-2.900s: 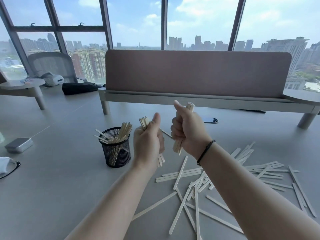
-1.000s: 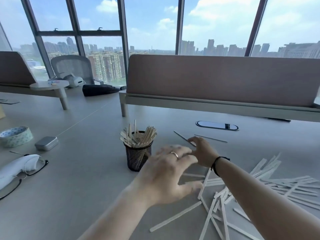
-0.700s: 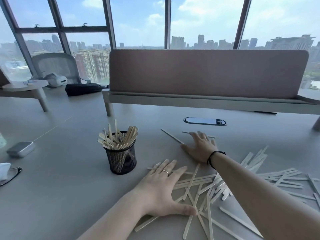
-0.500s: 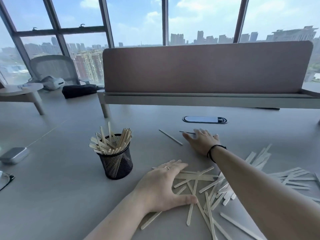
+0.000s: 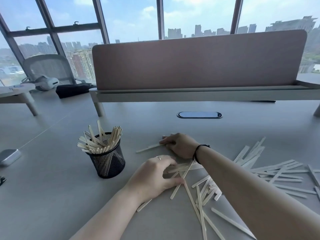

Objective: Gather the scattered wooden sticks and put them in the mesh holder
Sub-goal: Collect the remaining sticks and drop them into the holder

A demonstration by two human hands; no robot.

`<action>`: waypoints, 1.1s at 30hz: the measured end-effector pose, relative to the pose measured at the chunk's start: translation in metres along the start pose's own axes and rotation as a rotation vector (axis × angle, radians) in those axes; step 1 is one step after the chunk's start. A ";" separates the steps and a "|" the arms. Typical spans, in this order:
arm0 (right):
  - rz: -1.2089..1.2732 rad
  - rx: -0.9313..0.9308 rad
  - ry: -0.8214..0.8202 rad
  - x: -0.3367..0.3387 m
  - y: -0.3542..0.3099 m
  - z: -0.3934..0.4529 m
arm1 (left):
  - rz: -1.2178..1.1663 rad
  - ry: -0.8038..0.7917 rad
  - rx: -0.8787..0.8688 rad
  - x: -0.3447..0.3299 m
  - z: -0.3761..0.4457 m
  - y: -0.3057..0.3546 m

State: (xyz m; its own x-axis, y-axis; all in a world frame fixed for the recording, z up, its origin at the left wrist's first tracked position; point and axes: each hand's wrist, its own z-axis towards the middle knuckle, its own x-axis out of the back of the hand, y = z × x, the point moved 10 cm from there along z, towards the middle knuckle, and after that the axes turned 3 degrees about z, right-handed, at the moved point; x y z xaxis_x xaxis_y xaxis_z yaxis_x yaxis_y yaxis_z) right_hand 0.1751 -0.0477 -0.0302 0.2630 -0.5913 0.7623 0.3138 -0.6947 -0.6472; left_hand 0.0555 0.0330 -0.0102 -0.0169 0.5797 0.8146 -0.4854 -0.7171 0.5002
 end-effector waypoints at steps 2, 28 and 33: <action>0.025 0.033 -0.023 0.001 -0.001 -0.020 | 0.054 0.074 -0.043 0.007 -0.001 0.006; -0.211 -0.783 0.419 0.139 0.162 -0.290 | 0.361 -0.413 0.054 -0.063 -0.032 0.075; -0.177 -0.693 0.405 0.118 0.142 -0.271 | 0.116 -0.299 0.130 -0.044 -0.026 0.057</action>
State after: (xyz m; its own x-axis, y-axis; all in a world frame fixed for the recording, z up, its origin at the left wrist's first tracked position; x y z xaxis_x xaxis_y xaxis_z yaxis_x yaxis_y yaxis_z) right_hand 0.0035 -0.3274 -0.0332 -0.1286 -0.4589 0.8791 -0.3497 -0.8085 -0.4733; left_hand 0.0061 -0.0231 -0.0252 0.2004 0.3659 0.9088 -0.3794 -0.8263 0.4164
